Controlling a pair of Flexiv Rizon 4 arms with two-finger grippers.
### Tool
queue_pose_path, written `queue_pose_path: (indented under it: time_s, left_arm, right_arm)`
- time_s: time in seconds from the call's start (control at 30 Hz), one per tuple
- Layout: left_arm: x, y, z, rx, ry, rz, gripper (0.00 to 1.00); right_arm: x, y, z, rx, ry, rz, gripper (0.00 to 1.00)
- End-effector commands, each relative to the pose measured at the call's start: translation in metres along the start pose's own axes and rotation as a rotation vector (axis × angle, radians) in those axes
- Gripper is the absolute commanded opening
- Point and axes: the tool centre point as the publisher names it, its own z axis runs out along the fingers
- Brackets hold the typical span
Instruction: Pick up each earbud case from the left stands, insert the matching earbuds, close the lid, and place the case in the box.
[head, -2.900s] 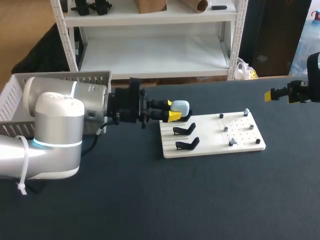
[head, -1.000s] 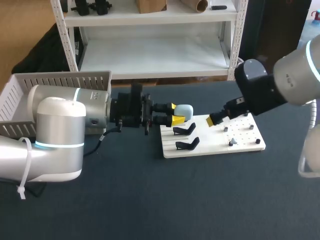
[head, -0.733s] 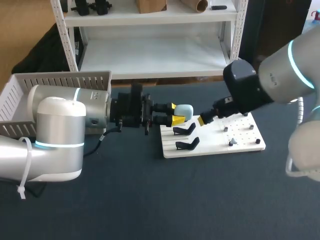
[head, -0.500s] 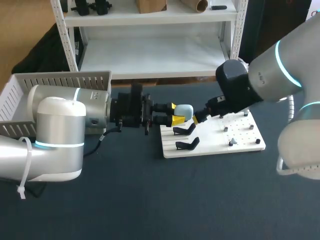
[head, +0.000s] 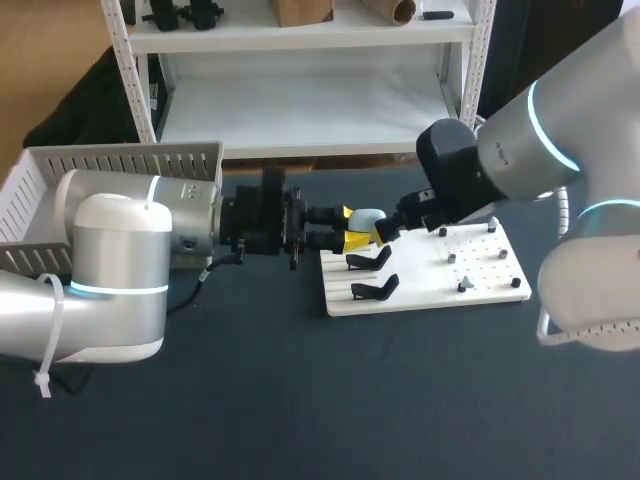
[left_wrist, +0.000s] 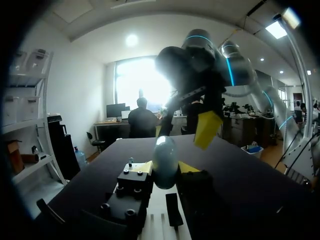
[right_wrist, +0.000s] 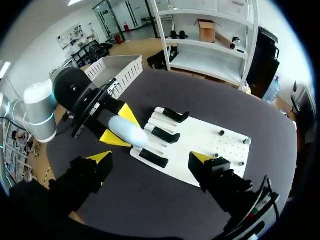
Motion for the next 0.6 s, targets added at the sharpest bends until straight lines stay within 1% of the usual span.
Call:
queue_pose_path:
  time_s: [0.03, 0.6]
  left_arm:
    - [0.0006, -0.0018, 0.0000, -0.006, -0.003, 0.002, 0.00]
    - [0.0006, -0.0018, 0.0000, -0.006, -0.003, 0.002, 0.00]
  right_arm:
    - [-0.0029, 0.0009, 0.0037, 0.004, 0.003, 0.001, 1.00]
    - [-0.0111, -0.0032, 0.0123, 0.005, 0.007, 0.017, 1.00]
